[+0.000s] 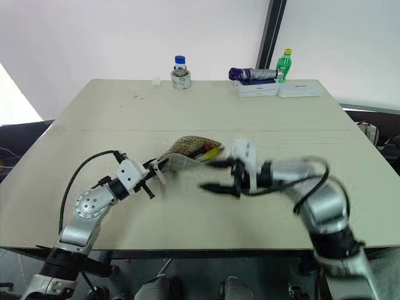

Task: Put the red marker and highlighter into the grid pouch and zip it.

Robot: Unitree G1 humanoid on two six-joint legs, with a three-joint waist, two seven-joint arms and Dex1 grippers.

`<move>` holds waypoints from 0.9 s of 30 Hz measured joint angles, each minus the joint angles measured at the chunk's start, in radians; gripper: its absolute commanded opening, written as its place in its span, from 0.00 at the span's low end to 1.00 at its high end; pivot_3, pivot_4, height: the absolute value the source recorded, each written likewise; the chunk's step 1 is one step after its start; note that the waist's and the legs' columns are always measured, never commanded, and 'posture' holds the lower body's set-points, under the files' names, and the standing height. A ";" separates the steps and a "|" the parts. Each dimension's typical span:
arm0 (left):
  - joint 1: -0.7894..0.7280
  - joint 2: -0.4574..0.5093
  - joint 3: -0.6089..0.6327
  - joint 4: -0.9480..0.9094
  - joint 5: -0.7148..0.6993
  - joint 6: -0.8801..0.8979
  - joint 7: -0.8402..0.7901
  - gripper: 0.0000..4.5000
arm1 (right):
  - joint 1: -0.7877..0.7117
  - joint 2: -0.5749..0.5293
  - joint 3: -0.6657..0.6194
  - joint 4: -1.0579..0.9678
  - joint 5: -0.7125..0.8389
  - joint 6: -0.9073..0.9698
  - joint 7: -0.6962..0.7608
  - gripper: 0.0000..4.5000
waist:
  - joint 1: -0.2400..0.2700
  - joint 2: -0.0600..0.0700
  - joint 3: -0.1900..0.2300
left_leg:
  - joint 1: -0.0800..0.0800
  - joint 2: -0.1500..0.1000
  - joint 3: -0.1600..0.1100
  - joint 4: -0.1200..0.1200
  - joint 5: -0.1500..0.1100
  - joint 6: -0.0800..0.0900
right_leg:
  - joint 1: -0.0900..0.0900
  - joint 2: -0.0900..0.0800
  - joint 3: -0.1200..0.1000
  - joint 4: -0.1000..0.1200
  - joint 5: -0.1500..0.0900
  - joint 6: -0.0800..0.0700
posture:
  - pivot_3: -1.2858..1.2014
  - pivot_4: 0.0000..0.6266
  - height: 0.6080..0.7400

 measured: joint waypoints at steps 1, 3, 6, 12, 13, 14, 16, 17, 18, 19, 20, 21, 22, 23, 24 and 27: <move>-0.001 -0.013 -0.015 -0.009 0.007 0.018 0.009 0.00 | 0.013 0.028 0.009 0.004 -0.008 -0.009 -0.034 0.73 | -0.002 0.000 0.000 | 0.000 0.001 0.000 0.001 0.000 0.000 | 0.000 0.002 0.000 0.000 0.000 0.000 | 0.52 0.24 0.98; 0.004 -0.042 -0.056 -0.039 0.017 0.058 0.015 0.00 | 0.012 0.113 0.005 0.042 -0.034 -0.038 -0.129 0.73 | -0.001 -0.001 0.000 | 0.001 0.001 -0.001 0.001 0.001 -0.001 | 0.001 0.004 0.000 0.000 0.001 -0.001 | 0.52 0.24 0.98; 0.031 -0.053 -0.097 -0.078 0.029 0.091 0.015 0.00 | 0.014 0.134 0.038 0.073 -0.066 -0.077 -0.173 0.73 | 0.002 0.000 0.000 | 0.001 0.001 -0.001 0.001 0.000 -0.001 | 0.001 0.003 0.000 0.000 0.001 -0.001 | 0.52 0.24 0.98; 0.025 -0.007 -0.144 -0.083 0.164 0.047 0.044 0.00 | 0.018 0.170 0.033 0.068 -0.019 -0.065 -0.194 0.73 | 0.004 0.000 0.000 | 0.001 0.001 -0.001 0.000 0.000 -0.001 | 0.001 0.003 0.000 0.000 0.001 -0.001 | 0.52 0.24 0.98; 0.010 0.011 -0.147 -0.071 0.201 0.023 0.061 0.00 | 0.025 0.163 0.034 0.066 -0.013 -0.065 -0.190 0.73 | 0.004 0.000 0.000 | 0.001 0.001 -0.001 0.000 0.000 0.000 | 0.001 0.003 0.000 0.000 0.001 -0.001 | 0.52 0.24 0.98; 0.000 0.028 -0.148 -0.063 0.224 0.007 0.070 0.00 | 0.032 0.158 0.034 0.066 -0.007 -0.065 -0.186 0.73 | 0.004 0.000 0.000 | 0.001 0.001 -0.001 0.000 0.000 -0.001 | 0.001 0.003 0.000 0.000 0.000 -0.001 | 0.52 0.24 0.98; -0.020 0.076 -0.159 -0.036 0.297 -0.052 0.096 0.00 | 0.050 0.154 0.032 0.066 0.008 -0.057 -0.184 0.73 | 0.003 0.000 0.000 | 0.001 0.001 -0.001 0.000 0.000 0.000 | 0.001 0.002 0.000 0.000 0.000 -0.001 | 0.52 0.24 0.98; -0.024 0.106 -0.167 -0.017 0.337 -0.090 0.110 0.00 | 0.054 0.163 0.025 0.066 0.025 -0.049 -0.188 0.73 | 0.002 0.000 0.000 | 0.001 0.001 -0.001 -0.001 0.000 -0.001 | 0.000 0.002 0.000 0.000 0.000 -0.001 | 0.52 0.24 0.98; -0.028 0.119 -0.174 -0.003 0.361 -0.114 0.116 0.00 | 0.054 0.168 0.018 0.066 0.041 -0.042 -0.193 0.73 | 0.001 0.000 0.000 | 0.001 0.001 -0.001 -0.001 0.000 -0.001 | 0.000 0.002 0.000 0.000 0.000 -0.001 | 0.52 0.24 0.98; -0.031 0.127 -0.180 0.012 0.385 -0.139 0.128 0.00 | 0.054 0.175 0.009 0.066 0.053 -0.037 -0.201 0.73 | 0.002 0.000 0.000 | 0.001 0.001 -0.001 -0.002 0.000 -0.001 | 0.000 0.002 0.000 0.000 0.000 -0.001 | 0.52 0.24 0.98; -0.034 0.135 -0.183 0.022 0.403 -0.159 0.138 0.00 | 0.054 0.182 0.005 0.064 0.056 -0.037 -0.209 0.73 | 0.002 0.000 0.000 | 0.000 0.001 -0.001 -0.002 0.000 -0.001 | -0.001 0.002 0.000 0.000 0.000 -0.001 | 0.52 0.24 0.98; -0.039 0.147 -0.186 0.032 0.421 -0.181 0.145 0.00 | 0.054 0.189 0.004 0.064 0.058 -0.035 -0.221 0.73 | 0.002 0.000 0.000 | 0.000 0.001 -0.001 -0.002 0.000 -0.001 | -0.001 0.002 0.000 0.000 0.000 -0.001 | 0.52 0.24 0.98; -0.041 0.153 -0.186 0.038 0.431 -0.192 0.150 0.00 | 0.055 0.201 0.003 0.064 0.061 -0.032 -0.235 0.73 | 0.002 0.000 0.000 | 0.000 0.001 -0.001 -0.002 0.000 -0.001 | -0.001 0.002 0.000 0.000 0.000 -0.001 | 0.52 0.24 0.98; -0.044 0.157 -0.189 0.047 0.442 -0.207 0.153 0.00 | 0.056 0.215 0.005 0.064 0.067 -0.031 -0.247 0.73 | 0.002 0.000 0.000 | 0.000 0.001 0.000 -0.002 0.000 -0.001 | -0.002 0.002 0.000 0.000 0.000 -0.001 | 0.52 0.24 0.98; -0.046 0.162 -0.198 0.052 0.453 -0.221 0.153 0.00 | 0.058 0.228 0.007 0.064 0.067 -0.032 -0.258 0.73 | 0.002 0.000 0.000 | 0.000 0.001 0.000 -0.001 0.000 -0.001 | -0.002 0.002 0.000 0.000 0.000 -0.001 | 0.52 0.24 0.98; -0.046 0.168 -0.211 0.059 0.474 -0.247 0.155 0.00 | 0.059 0.246 0.020 0.064 0.067 -0.033 -0.277 0.73 | 0.004 0.000 0.000 | -0.001 0.001 0.000 -0.001 0.000 -0.001 | -0.002 0.002 0.000 0.000 0.000 -0.001 | 0.52 0.24 0.98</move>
